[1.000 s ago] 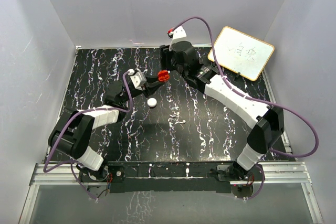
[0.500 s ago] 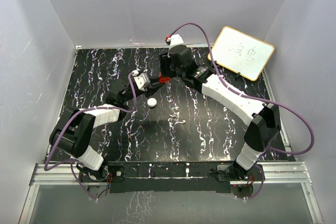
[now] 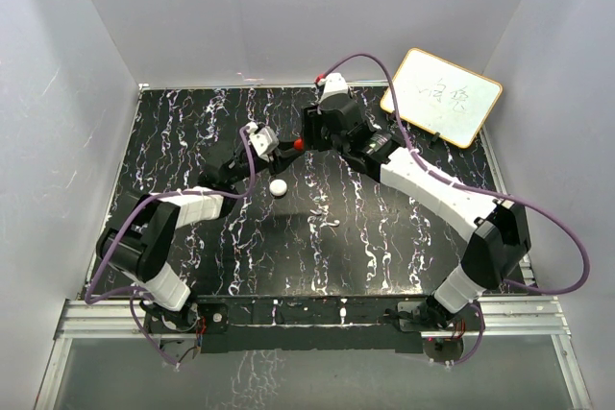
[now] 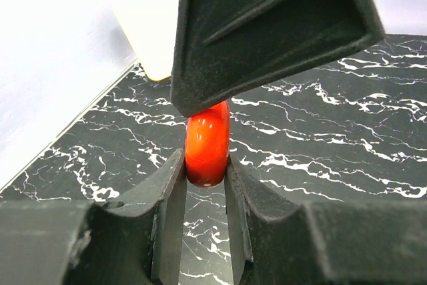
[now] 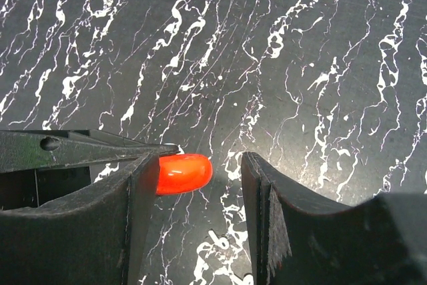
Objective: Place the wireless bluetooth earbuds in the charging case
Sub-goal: Close the charging case, then place the charging case at the center of the board.
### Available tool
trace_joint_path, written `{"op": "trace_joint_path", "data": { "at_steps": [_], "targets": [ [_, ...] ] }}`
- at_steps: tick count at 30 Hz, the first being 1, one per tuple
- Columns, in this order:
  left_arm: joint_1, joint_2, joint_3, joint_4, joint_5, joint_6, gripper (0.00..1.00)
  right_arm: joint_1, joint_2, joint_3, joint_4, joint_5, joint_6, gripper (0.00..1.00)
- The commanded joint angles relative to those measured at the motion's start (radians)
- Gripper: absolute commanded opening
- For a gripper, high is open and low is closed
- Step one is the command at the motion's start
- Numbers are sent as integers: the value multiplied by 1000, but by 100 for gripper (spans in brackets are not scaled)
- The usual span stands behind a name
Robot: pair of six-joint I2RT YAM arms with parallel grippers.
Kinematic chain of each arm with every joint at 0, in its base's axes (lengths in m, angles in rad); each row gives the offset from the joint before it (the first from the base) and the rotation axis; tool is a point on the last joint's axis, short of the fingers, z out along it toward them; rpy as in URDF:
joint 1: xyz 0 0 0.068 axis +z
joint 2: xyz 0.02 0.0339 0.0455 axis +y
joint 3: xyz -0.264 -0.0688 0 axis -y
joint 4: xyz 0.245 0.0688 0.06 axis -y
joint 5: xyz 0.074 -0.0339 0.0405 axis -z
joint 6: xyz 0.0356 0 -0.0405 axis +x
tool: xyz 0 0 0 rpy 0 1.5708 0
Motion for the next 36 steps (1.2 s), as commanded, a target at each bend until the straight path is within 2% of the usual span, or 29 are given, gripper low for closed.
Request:
{"op": "trace_joint_path", "data": {
  "at_steps": [1,8,15,29,36],
  "targets": [
    [10,-4,55,77,-77,-31,0,8,-91,-56,49,42,8,51],
    [52,-11,42,-76,-268,-102,0,3,-144,-87,96,126,-19,52],
    [92,3,-16,-145,-366,-204,0,-5,-135,-121,121,109,-29,52],
    [118,53,-13,-333,-382,-290,0,-20,-151,-203,159,71,-25,52],
    [127,99,-51,-297,-384,-371,0,-22,-129,-201,162,51,-19,52]
  ]
}}
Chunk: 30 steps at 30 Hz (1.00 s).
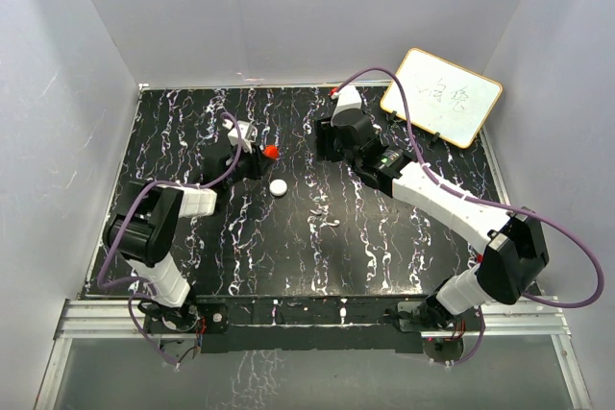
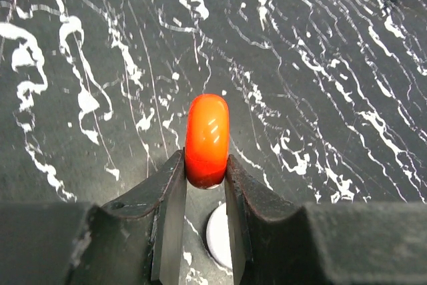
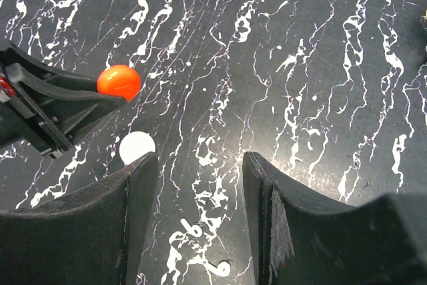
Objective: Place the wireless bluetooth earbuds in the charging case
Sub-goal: Place the charging case at the center of the board.
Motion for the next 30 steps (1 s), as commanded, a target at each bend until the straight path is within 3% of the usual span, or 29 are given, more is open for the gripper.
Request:
{"op": "trace_joint_path", "data": {
  "at_steps": [1,19,23,29,30],
  "targets": [
    [13,18,-35,26,-10,-62,0,-4,1,5,63,-20,2,52],
    [39,101,1,-48,-41,-134,0,-4,14,-3,70,-40,9,52],
    [40,94,21,-104,-82,-134,20,-3,19,0,74,-47,8,52],
    [41,46,26,-187,-164,-140,67,-3,31,3,77,-58,6,51],
    [40,34,22,-197,-177,-136,71,-3,35,2,77,-59,6,51]
  ]
}}
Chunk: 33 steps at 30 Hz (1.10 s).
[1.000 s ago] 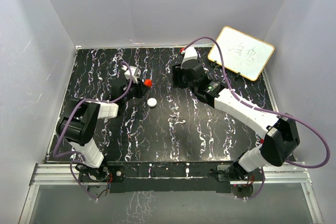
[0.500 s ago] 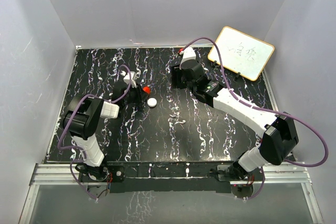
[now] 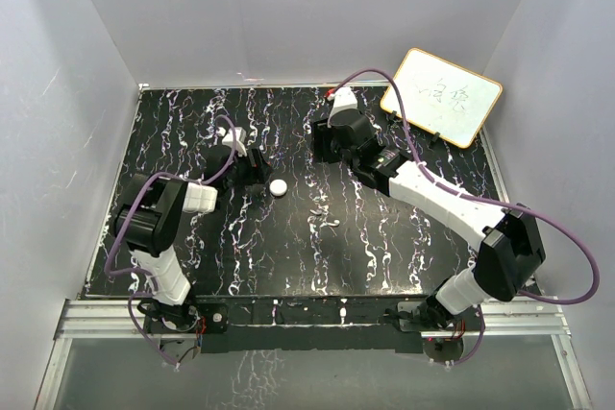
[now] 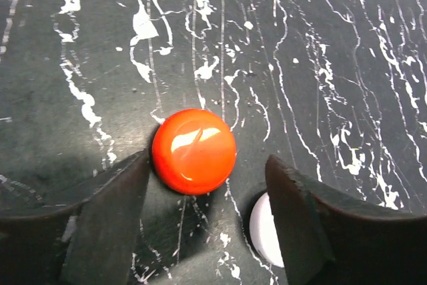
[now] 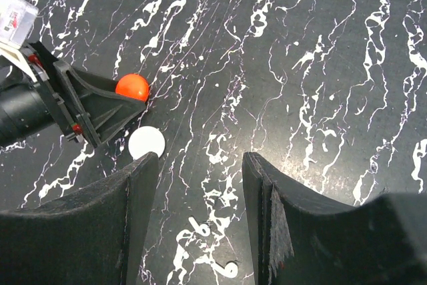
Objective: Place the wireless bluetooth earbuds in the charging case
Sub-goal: Place the charging case at the center of the board, then pick up the charging case at the center of the board.
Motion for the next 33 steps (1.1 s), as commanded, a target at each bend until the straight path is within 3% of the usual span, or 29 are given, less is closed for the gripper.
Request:
{"op": "trace_joint_path", "data": {
  "at_steps": [1,7,10,12,14,20,22,26,33],
  "targets": [
    [8,-82,7,-107,-97,1,74,-4,20,1,62,-16,2,51],
    [10,-203,44,-309,-261,-20,87,-4,69,-4,92,-77,-4,52],
    [14,-255,76,-417,-328,-71,91,-3,114,-13,118,-110,-8,57],
    [16,-306,57,-415,-338,-102,92,-4,140,-38,169,-145,-12,69],
    [18,-358,17,-367,-294,-113,95,-4,173,-46,197,-191,-10,78],
    [18,-465,-65,-277,-162,-145,99,-3,201,-90,278,-278,-9,80],
    [19,-473,-73,-276,-132,-155,99,-3,187,-120,313,-252,-4,97],
    [21,-470,-96,-237,-82,-171,99,-6,191,-120,314,-214,20,98],
    [18,-442,-96,-209,5,-164,99,-6,232,-63,246,-175,47,89]
  ]
}}
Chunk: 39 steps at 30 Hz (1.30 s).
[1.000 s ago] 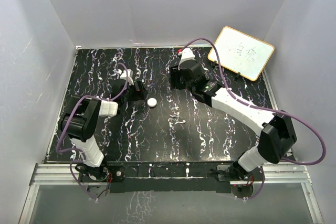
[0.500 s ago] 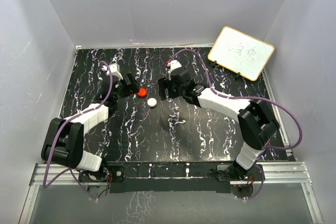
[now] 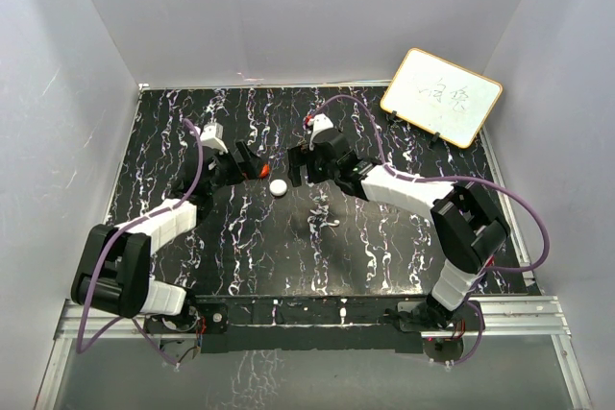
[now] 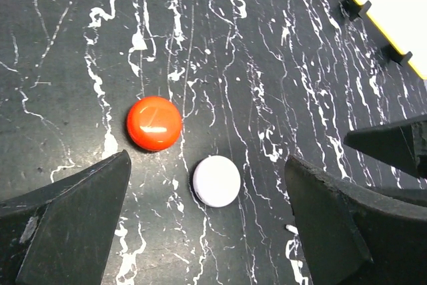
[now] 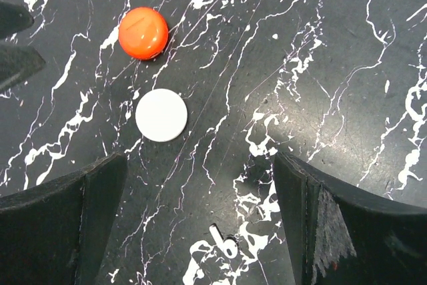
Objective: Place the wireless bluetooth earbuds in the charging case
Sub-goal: Pick up the charging case at the center of the board.
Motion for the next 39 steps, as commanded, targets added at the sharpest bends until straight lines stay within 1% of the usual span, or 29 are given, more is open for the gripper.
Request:
{"op": "trace_joint_path", "data": {
  "at_steps": [1,4,7,12,17,24,28,39],
  "targets": [
    [4,-6,2,30,94,-2,99,-7,3,53,20,53,24,89],
    [2,-6,-8,34,120,5,99,-9,-11,37,18,96,27,90],
    [-11,37,12,-7,121,29,99,-23,-16,26,12,127,32,90],
    [-57,96,58,-48,131,60,99,-68,-24,12,20,92,37,91],
    [-100,157,83,-65,105,66,98,-103,-42,-1,30,59,30,90],
    [-110,210,73,-12,93,50,96,-115,-29,-4,39,14,16,89],
    [-112,232,72,6,91,44,96,-115,-6,11,41,-37,16,88],
    [-115,281,51,92,153,9,95,-116,25,50,19,-58,14,87]
  ]
}}
